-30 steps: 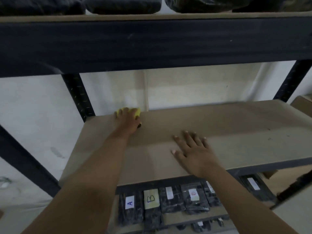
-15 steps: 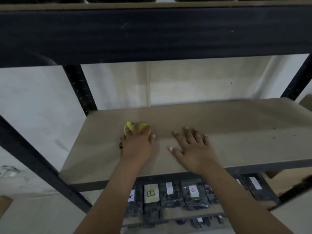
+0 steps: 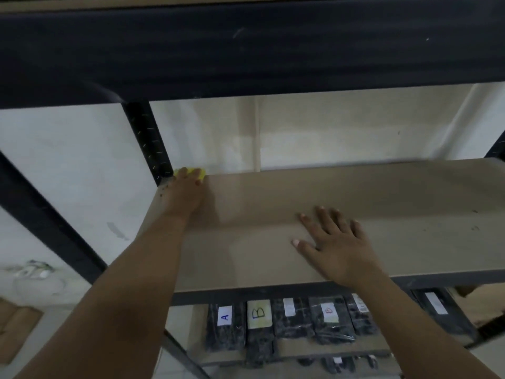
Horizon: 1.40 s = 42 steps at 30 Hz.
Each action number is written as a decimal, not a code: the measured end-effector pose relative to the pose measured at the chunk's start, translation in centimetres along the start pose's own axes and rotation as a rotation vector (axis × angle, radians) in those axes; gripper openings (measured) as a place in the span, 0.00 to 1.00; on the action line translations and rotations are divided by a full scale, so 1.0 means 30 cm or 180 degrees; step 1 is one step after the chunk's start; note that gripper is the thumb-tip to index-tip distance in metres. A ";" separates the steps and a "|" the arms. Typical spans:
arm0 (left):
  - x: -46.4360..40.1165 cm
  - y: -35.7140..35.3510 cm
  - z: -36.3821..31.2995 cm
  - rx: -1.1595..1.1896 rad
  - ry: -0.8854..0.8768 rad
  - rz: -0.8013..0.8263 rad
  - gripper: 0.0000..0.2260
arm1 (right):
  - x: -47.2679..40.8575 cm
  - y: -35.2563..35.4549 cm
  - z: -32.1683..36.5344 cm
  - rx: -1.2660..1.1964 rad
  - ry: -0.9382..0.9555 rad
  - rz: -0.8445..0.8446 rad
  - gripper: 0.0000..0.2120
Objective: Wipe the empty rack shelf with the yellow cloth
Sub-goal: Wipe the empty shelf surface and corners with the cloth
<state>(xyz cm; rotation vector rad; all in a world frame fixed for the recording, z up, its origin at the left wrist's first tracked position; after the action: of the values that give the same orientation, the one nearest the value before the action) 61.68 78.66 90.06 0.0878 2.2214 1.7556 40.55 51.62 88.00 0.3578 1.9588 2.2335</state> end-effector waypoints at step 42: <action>0.667 0.000 -0.452 -0.0029 0.0168 -0.0315 0.18 | -0.003 0.000 -0.004 -0.0306 0.0178 0.0111 0.24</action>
<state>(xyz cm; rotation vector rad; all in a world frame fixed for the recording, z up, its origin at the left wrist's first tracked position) 38.92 70.64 88.79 -0.0702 2.2136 1.7340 40.61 51.46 87.99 0.3231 1.8770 2.3742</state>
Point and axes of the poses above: each hand's wrist, its own x-axis away from the middle knuckle, its own y-axis out of the back of the hand, z = x × y, the point moved 7 cm from there along -x, towards the middle knuckle, and after that the axes turned 8 degrees about -y, right-handed, at the moved point
